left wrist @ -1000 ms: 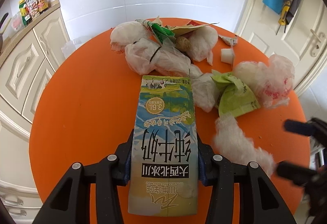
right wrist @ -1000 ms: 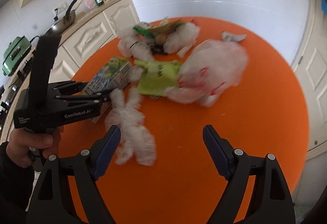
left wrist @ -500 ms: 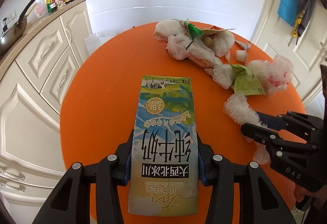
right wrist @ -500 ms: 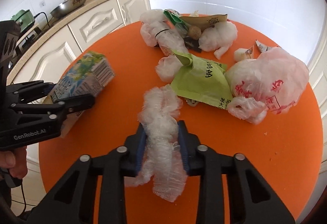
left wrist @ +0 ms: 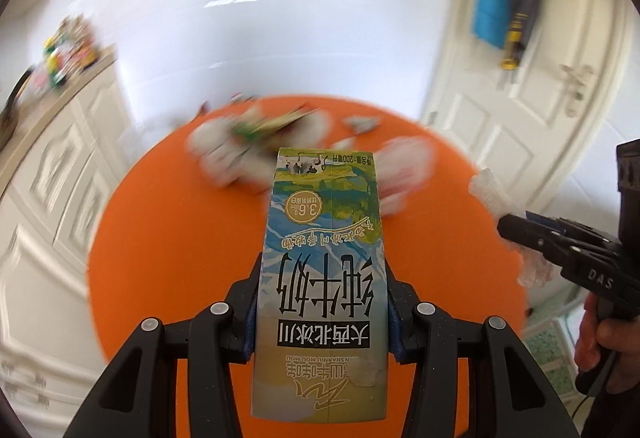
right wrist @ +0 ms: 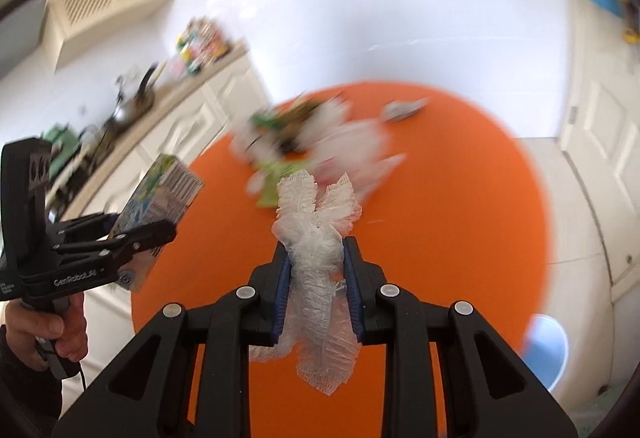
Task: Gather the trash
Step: 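Lift the milk carton with the left tool while the right tool lifts a clear plastic bag, then drop the carton into the blue bin with the left tool while the right tool drops the bag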
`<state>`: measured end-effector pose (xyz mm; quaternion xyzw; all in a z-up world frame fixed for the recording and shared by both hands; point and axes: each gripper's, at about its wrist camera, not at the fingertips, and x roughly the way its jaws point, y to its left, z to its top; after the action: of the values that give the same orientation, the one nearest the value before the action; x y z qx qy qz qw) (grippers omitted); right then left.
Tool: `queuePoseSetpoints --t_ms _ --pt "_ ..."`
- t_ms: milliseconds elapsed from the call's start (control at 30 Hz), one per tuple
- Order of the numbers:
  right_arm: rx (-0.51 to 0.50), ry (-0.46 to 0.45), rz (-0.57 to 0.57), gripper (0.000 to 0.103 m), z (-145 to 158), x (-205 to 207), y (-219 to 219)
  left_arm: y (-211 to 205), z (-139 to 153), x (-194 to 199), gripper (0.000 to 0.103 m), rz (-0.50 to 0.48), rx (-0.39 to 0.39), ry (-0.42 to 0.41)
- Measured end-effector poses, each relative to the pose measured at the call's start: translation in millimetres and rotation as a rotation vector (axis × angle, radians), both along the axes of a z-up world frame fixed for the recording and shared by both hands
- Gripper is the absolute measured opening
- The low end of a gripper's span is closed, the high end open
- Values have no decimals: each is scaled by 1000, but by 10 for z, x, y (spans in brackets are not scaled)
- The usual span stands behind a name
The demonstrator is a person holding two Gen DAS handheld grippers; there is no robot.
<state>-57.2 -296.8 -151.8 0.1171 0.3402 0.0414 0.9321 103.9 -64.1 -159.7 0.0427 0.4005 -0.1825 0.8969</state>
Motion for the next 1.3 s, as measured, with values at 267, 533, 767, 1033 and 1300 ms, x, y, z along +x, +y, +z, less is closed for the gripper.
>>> queuePoseSetpoints --t_ms 267,533,767,1033,1300 --pt "44 -45 -353 25 121 -930 -1401 -1560 246 -155 44 -334 -24 -44" --pt "155 79 -602 25 -597 -1381 -2652 -3093 -357 -39 44 -562 -14 154" --pt "333 254 -720 25 -1694 -1344 -3357 -3989 -1479 278 44 -600 154 421" --pt "465 355 -788 28 -2401 -1224 -3758 -4560 -2225 649 47 -590 280 595" --pt "502 366 -868 81 -2529 -1293 -3812 -4820 -2286 795 86 -586 340 568"
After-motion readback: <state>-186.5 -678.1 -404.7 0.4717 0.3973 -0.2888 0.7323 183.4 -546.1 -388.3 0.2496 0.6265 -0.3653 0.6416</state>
